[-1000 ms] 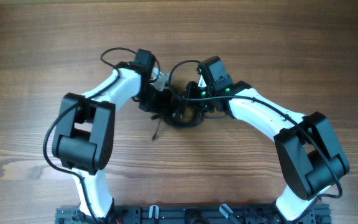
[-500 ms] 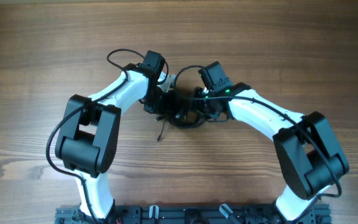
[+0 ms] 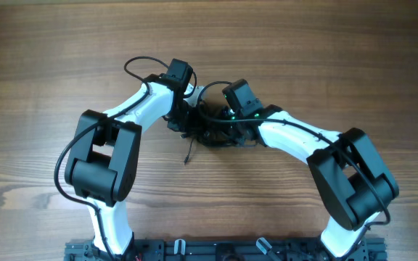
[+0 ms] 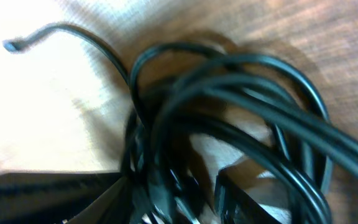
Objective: Untangle cables
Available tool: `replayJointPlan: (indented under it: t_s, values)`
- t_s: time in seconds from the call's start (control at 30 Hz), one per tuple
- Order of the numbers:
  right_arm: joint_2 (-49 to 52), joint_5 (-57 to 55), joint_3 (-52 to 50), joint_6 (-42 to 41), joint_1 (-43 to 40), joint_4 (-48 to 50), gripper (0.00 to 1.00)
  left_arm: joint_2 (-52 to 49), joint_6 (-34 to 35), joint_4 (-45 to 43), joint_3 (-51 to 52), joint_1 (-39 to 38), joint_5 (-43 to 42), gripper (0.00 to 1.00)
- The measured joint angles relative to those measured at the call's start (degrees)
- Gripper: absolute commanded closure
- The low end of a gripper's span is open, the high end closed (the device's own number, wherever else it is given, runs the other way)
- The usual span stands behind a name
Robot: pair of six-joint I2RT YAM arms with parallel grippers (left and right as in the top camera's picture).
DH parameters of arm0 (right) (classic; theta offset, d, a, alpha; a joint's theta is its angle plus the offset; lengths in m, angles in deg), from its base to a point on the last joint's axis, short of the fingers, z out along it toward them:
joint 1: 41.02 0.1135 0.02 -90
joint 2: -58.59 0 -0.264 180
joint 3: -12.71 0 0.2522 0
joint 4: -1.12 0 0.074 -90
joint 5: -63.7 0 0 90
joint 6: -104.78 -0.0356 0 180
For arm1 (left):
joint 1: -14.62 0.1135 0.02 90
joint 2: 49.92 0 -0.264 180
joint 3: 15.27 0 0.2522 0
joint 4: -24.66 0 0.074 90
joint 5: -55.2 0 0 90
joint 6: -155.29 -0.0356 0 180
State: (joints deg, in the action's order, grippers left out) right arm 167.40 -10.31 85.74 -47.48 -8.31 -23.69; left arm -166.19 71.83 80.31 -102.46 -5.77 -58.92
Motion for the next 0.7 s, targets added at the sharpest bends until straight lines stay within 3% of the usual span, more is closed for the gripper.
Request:
replayJointPlan:
  t_s: [0.3, 0.4, 0.47, 0.7]
  values:
    - [0.7, -4.8, 0.0, -3.5, 0.1, 2.4, 0.67, -0.4, -3.9, 0.3, 0.4, 0.0, -4.0, 0.96]
    - [0.7, -5.4, 0.0, -3.6, 0.3, 2.1, 0.81, -0.5, -6.2, 1.2, 0.5, 0.0, -5.1, 0.96]
    - [0.7, -5.7, 0.0, -3.7, 0.3, 0.8, 0.96, -0.6, -7.6, 1.6, 0.5, 0.0, -5.6, 0.96]
    - [0.7, -2.9, 0.5, -0.5, -0.6, -2.1, 0.96, -0.9, -8.9, 1.7, 0.5, 0.0, -6.0, 0.96]
